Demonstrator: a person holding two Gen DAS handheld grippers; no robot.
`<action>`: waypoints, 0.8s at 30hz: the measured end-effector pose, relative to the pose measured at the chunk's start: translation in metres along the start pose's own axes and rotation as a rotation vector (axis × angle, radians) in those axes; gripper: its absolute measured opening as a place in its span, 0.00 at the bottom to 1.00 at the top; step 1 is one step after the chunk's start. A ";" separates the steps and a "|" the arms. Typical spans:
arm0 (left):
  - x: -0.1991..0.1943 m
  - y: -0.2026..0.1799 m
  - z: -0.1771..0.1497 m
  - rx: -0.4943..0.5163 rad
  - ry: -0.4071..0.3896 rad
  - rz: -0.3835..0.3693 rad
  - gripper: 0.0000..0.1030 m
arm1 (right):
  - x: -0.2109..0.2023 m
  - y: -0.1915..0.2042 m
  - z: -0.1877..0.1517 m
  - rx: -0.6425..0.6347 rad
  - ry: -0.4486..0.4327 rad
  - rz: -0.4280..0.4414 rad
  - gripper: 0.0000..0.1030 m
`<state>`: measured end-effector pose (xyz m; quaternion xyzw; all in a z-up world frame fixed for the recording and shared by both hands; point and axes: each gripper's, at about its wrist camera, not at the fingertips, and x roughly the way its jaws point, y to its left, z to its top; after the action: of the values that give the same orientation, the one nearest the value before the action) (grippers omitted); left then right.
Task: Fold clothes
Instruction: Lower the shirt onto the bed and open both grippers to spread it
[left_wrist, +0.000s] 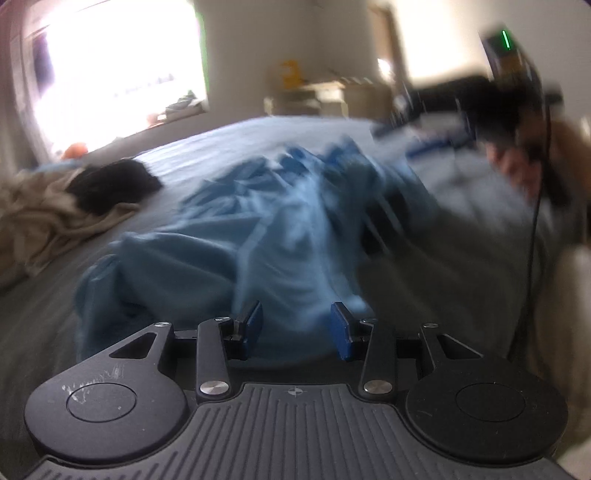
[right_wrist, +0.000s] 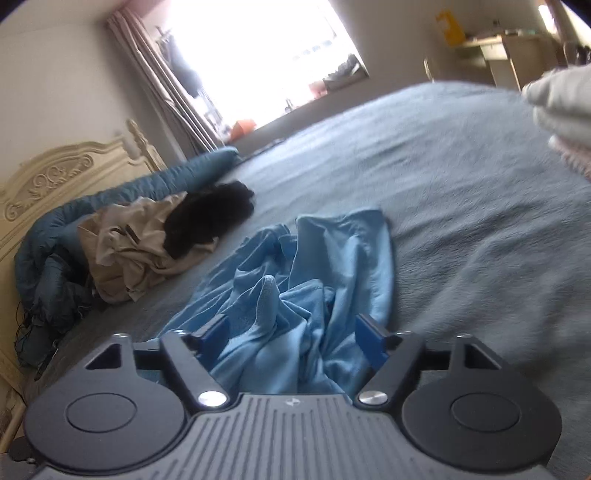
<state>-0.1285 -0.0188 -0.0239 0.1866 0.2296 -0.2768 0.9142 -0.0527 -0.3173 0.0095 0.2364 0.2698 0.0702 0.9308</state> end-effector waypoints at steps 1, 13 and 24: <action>0.003 -0.005 -0.002 0.039 0.006 0.004 0.39 | -0.007 -0.001 -0.003 -0.004 -0.003 0.000 0.77; 0.012 0.000 -0.003 0.012 -0.012 0.053 0.09 | -0.047 -0.002 -0.019 -0.017 -0.035 -0.005 0.78; -0.013 0.078 0.015 -0.356 -0.149 0.137 0.05 | -0.037 0.015 -0.017 -0.057 -0.045 0.017 0.78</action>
<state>-0.0873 0.0405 0.0123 0.0162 0.1931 -0.1820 0.9640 -0.0929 -0.3069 0.0216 0.2136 0.2449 0.0803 0.9423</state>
